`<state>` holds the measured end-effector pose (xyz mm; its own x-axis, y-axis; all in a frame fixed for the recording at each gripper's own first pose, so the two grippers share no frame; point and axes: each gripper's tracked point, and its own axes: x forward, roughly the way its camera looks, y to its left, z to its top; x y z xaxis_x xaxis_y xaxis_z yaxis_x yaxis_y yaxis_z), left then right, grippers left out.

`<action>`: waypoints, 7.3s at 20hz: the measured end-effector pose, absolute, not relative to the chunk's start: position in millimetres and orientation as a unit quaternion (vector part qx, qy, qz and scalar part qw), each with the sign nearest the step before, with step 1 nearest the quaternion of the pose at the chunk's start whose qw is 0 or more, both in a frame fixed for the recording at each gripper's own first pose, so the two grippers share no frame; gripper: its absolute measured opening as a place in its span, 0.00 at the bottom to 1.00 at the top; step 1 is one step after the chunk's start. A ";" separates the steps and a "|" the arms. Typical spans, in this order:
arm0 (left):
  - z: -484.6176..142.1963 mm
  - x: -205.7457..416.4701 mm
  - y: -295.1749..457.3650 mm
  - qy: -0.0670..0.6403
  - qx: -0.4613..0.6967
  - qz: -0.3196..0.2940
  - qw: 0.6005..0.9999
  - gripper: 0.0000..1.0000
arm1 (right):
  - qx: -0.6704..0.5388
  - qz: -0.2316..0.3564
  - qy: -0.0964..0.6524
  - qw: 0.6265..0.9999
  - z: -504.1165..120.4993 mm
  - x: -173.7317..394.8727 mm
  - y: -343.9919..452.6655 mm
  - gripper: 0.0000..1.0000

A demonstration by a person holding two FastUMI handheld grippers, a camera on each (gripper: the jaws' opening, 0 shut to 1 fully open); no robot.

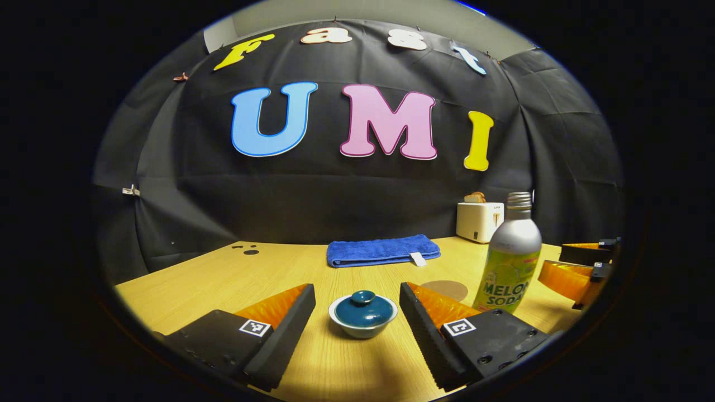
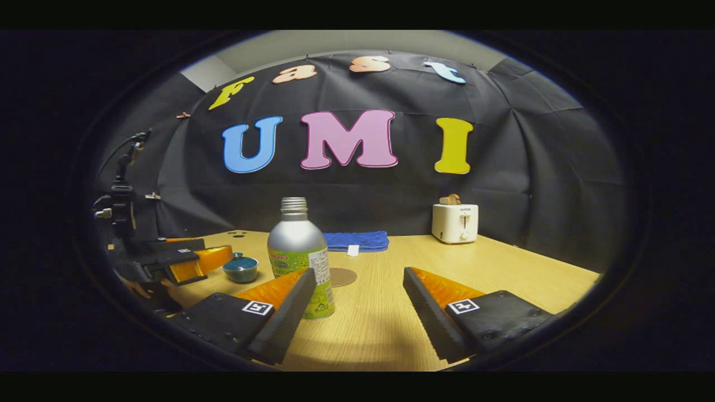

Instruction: Open the teacup lid with one hand, grasp the water bottle and pour water into the teacup with the other hand; after pouring, place the water bottle on the coaster and then close the teacup lid.

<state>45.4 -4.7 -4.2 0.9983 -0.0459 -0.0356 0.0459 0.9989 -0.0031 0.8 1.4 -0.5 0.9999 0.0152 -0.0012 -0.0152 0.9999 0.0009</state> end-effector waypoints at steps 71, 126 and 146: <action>-6.3 63.1 161.8 -0.001 0.000 0.040 0.999 0.31 | -0.438 0.100 0.022 0.893 4.8 136.4 92.9 0.75; -5.8 64.5 175.3 0.001 0.000 0.044 0.999 0.31 | -0.865 0.166 -0.184 0.436 36.1 169.0 162.1 0.74; -6.0 63.8 175.4 0.001 0.000 0.044 0.999 0.31 | -0.882 0.165 -0.207 0.390 38.8 164.8 165.7 0.74</action>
<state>63.8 175.4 -6.0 0.9962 0.0874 -0.0028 -0.0874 0.9962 0.0006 164.8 165.7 38.8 0.8606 0.4927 -0.1291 0.2360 -0.6103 -0.7562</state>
